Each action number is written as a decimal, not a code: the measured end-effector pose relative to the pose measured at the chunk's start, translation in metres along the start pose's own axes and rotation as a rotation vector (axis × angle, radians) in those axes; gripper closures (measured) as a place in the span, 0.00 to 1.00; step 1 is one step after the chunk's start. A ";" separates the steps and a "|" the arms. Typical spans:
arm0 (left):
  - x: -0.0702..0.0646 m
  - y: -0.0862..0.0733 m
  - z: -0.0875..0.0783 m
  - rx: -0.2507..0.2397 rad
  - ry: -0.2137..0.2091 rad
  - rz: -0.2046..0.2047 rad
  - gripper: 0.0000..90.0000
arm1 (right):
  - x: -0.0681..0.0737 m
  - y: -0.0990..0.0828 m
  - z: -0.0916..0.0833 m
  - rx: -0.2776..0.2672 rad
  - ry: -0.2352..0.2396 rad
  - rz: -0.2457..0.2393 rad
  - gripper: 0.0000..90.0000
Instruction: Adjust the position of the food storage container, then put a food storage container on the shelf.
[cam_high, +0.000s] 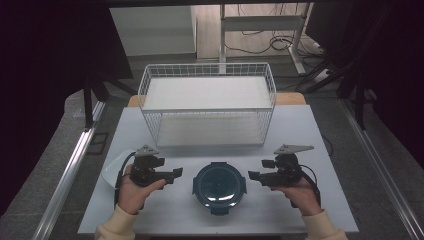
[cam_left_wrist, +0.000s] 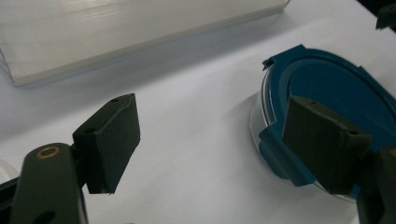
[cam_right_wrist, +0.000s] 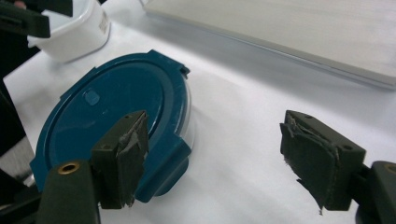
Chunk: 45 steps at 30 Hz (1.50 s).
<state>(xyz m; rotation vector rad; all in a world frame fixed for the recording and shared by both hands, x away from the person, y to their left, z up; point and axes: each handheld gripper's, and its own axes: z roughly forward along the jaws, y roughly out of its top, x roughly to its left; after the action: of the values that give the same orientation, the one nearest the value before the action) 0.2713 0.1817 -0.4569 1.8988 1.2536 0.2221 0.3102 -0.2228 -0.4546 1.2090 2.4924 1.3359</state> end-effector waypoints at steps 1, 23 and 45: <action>0.000 0.000 0.000 -0.001 -0.001 -0.002 0.21 | -0.001 0.000 0.000 -0.002 0.009 0.013 0.24; -0.018 0.000 0.008 0.031 -0.139 -0.125 0.08 | 0.009 -0.007 -0.001 0.008 0.028 0.108 0.10; -0.026 -0.016 0.038 0.094 -0.247 -0.223 0.08 | 0.022 -0.019 0.033 0.084 0.098 0.231 0.08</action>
<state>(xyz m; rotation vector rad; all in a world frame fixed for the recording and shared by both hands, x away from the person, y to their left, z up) 0.2686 0.1423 -0.4849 1.7832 1.3097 -0.1862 0.2961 -0.1921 -0.4824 1.5267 2.5628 1.3829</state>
